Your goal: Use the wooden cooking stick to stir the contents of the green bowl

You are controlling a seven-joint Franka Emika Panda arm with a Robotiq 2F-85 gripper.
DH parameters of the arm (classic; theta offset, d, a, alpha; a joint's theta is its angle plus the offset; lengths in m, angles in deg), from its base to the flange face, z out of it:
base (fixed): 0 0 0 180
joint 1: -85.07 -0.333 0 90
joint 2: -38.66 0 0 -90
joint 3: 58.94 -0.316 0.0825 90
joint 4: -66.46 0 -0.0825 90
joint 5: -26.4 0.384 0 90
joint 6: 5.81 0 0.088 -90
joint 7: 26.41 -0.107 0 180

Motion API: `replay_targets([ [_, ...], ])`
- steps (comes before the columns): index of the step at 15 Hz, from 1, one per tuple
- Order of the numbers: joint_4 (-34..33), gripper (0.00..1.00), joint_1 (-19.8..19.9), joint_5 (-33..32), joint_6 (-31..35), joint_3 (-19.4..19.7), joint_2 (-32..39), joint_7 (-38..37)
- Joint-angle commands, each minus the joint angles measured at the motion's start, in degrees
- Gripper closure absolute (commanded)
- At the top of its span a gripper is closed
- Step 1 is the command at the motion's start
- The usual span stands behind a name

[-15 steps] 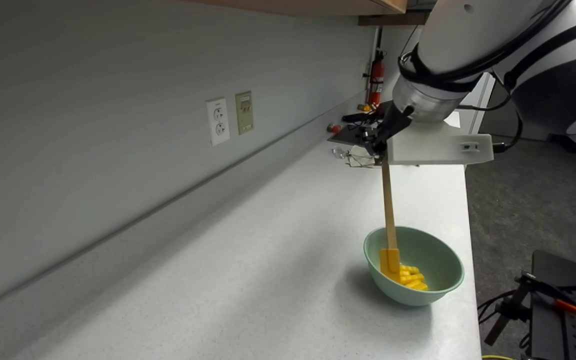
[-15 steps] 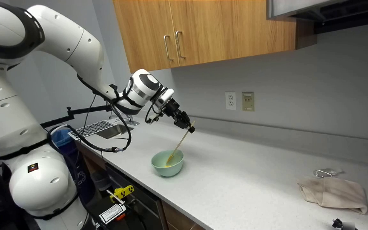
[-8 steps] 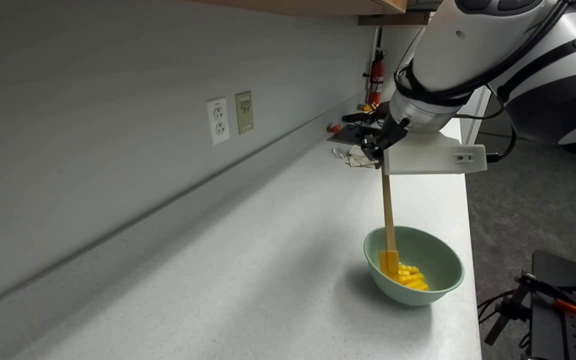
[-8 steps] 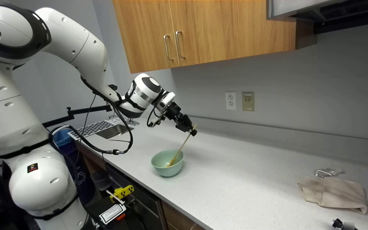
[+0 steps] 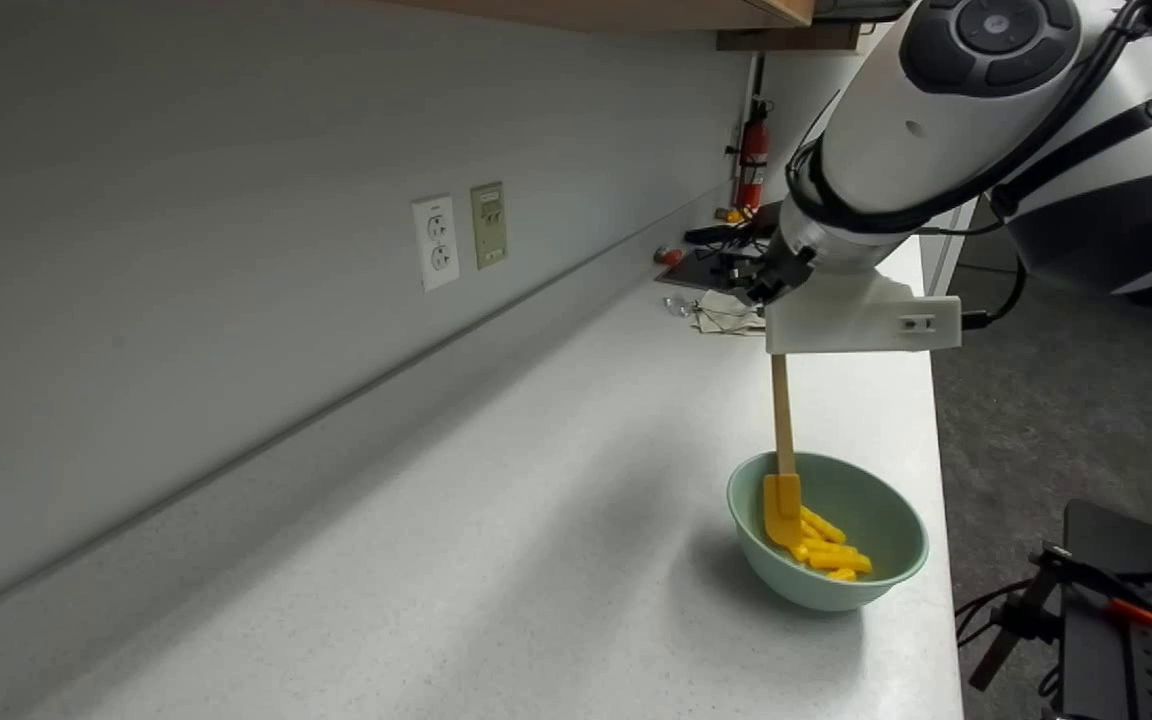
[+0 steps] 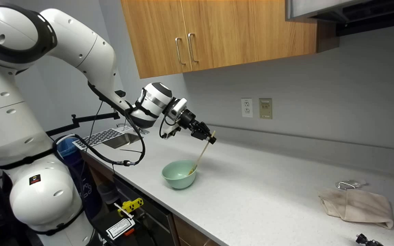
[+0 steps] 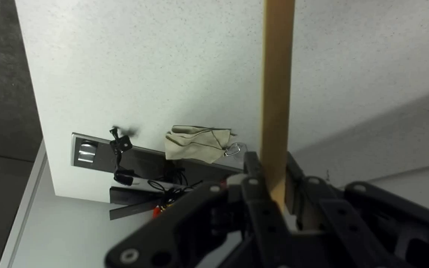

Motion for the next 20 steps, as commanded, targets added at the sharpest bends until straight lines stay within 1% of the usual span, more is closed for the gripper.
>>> replay_targets([
  [1,-0.9,0.96,-0.9,-3.7,-3.4,-0.3,-0.3,-2.3],
  [3,-1.0,0.96,-1.2,-4.1,-3.9,-0.3,-0.6,-1.7],
  [4,-1.0,0.96,-1.2,-2.9,-3.1,-0.1,-0.9,-0.5],
  [9,-1.2,0.96,-1.0,8.0,7.0,1.8,-1.3,7.4],
  [11,-1.2,0.96,-0.8,11.8,9.0,2.0,-1.3,9.9],
  [12,-1.3,0.96,-0.7,12.7,9.1,1.9,-1.2,10.4],
  [14,-1.1,0.96,-0.3,13.7,8.5,2.0,-0.9,10.9],
  [16,-1.0,0.96,0.0,13.2,7.9,2.0,-0.5,9.9],
  [20,-0.5,0.96,0.2,10.1,6.7,1.5,0.5,6.9],
])
